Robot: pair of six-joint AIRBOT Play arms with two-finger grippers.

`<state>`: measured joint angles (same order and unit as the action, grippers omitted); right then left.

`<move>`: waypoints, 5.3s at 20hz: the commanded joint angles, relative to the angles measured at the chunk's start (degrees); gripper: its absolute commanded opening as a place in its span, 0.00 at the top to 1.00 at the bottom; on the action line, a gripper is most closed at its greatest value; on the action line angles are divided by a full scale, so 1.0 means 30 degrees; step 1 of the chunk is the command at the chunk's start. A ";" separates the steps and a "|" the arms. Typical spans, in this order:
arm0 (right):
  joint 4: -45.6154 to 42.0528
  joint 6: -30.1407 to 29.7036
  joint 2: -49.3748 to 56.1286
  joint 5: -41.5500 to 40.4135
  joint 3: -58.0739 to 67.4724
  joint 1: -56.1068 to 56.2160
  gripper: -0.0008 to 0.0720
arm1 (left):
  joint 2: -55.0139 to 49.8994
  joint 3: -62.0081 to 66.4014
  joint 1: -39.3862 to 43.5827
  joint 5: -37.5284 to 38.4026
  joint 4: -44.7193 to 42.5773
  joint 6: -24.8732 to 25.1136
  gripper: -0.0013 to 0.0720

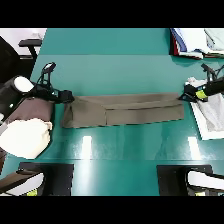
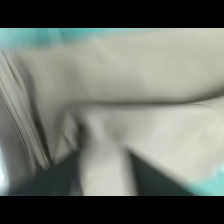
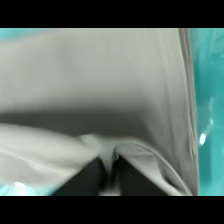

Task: Fold the shirts.

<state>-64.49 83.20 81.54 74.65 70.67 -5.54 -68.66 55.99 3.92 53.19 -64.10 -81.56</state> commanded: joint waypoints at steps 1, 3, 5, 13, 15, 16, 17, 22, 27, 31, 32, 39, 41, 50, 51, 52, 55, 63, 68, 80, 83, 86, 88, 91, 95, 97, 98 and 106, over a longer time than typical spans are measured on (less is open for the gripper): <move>0.1938 -0.1107 0.2368 0.0066 0.1923 -0.0124 0.42 | -0.1632 0.1071 0.0007 -0.1515 0.0029 -0.0306 0.22; 0.2725 -0.2739 0.2514 0.0619 0.2178 -0.0605 0.41 | -0.1537 0.1632 0.0007 -0.1013 0.0051 -0.0306 0.24; 0.2441 -0.3497 0.2426 0.1494 0.2164 -0.1464 0.34 | -0.1537 0.2135 0.0015 0.0189 0.0153 -0.0299 0.57; 0.2514 -0.3628 0.4095 0.3818 0.2164 -0.5136 0.24 | -0.1574 0.2186 0.0015 0.1086 0.3424 -0.0146 0.95; 0.2492 -0.3628 0.5129 0.4029 0.2164 -0.4976 0.24 | -0.1596 0.2186 0.0299 0.1056 0.3475 -0.0138 0.95; 0.2492 -0.3621 0.5428 0.3759 0.2164 -0.4918 0.24 | -0.1603 0.2178 0.0670 0.1064 0.3402 -0.0051 0.95; 0.2528 -0.3614 0.5668 0.3504 0.2164 -0.4758 0.24 | -0.1610 0.2178 0.1173 0.0969 0.3410 0.0131 0.95; 0.2514 -0.3614 0.6477 0.3366 0.2164 -0.3490 0.26 | -0.1792 0.2171 0.4080 -0.1537 0.3439 -0.0452 0.95; 0.2514 -0.3876 0.6907 0.3643 0.2164 -0.1807 0.71 | -0.3541 0.2761 0.6273 -0.2943 0.3891 -0.0882 0.95; 0.3563 -0.4561 0.4816 0.3475 0.2244 -0.1443 0.97 | -0.6033 0.4903 0.7533 -0.2885 0.4291 -0.0882 0.95; 0.4240 -0.4554 0.3963 0.3446 0.2463 -0.1443 0.97 | -0.6776 0.5559 0.7861 -0.2871 0.4452 -0.0882 0.95; 0.7162 -0.3286 -0.0721 0.3475 0.5938 0.1107 0.97 | -1.0899 0.9282 0.9646 -0.1894 0.4677 -0.0823 0.95; 0.7169 -0.2674 -0.1282 0.3453 0.6892 0.2397 0.97 | -1.1599 0.9938 0.9777 -0.1909 0.4801 -0.0845 0.95; 0.7184 -0.1676 -0.1603 0.2076 0.9027 0.7723 0.97 | -1.2509 1.0426 0.9726 -0.2543 0.6003 -0.0809 0.95; 0.7176 -0.1676 -0.1603 0.1814 0.9027 0.8189 0.97 | -1.2335 1.0462 0.9566 -0.2251 0.5989 -0.0794 0.95; 0.7184 -0.1676 -0.1603 0.1545 0.9027 0.8619 0.97 | -1.2058 1.0528 0.9253 -0.1814 0.5807 -0.0809 0.95; 0.7191 -0.1676 -0.1603 0.0423 0.9027 1.0178 0.97 | -0.9785 1.0542 0.7402 -0.0510 0.4175 -0.0823 0.95; 0.7169 -0.1851 0.1625 -0.5792 0.9034 1.7573 0.84 | -0.0525 1.0542 -0.0372 0.1144 -0.0408 -0.0809 0.95; 0.7038 -0.2900 0.4721 -0.5421 0.9930 1.9380 0.31 | 0.1625 1.0542 -0.2601 0.1836 -0.0576 -0.0809 0.95; 0.4204 -0.1158 0.2142 -0.3206 0.0131 0.8816 0.17 | 0.1654 1.0499 -0.2688 0.3891 -0.0015 -0.0444 0.95; 0.6171 -0.1588 0.3395 -0.3198 -0.0852 0.8102 0.17 | 0.1654 1.0499 -0.2426 0.3912 0.0379 -0.0270 0.95; 0.9136 -0.2703 0.5144 -0.3723 -0.0816 0.8721 0.19 | 0.1617 1.0499 -0.1566 0.3832 0.0364 -0.0153 0.95; 1.0826 -0.3490 0.6011 -0.4364 -0.0816 0.9551 0.23 | 0.1574 1.0499 -0.0962 0.3555 0.0335 -0.0153 0.95; 1.2378 -0.3978 0.6747 -0.5333 -0.0772 1.0564 0.32 | 0.1574 1.0499 -0.0102 0.2929 0.0357 -0.0160 0.95; 1.2429 -0.5005 0.7672 -0.4721 0.1297 1.1074 0.97 | 0.1574 1.0499 0.0867 0.2397 0.0364 -0.0168 0.95; 1.2152 -0.5013 0.7468 -0.4925 0.2441 1.0841 0.97 | 0.1574 1.0499 0.1217 0.2448 0.0357 -0.0168 0.95; 1.1438 -0.4852 0.7155 -0.4925 0.3133 1.0520 0.97 | 0.1574 1.0499 0.1246 0.2506 0.0452 -0.0182 0.95; 0.2346 0.1217 0.1792 -0.6390 0.5034 0.2579 0.97 | 0.1574 1.0499 0.1239 0.2616 0.2084 -0.0306 0.95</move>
<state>-47.92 81.10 92.31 57.45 84.68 10.72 -63.92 87.50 7.53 61.23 -59.53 -82.41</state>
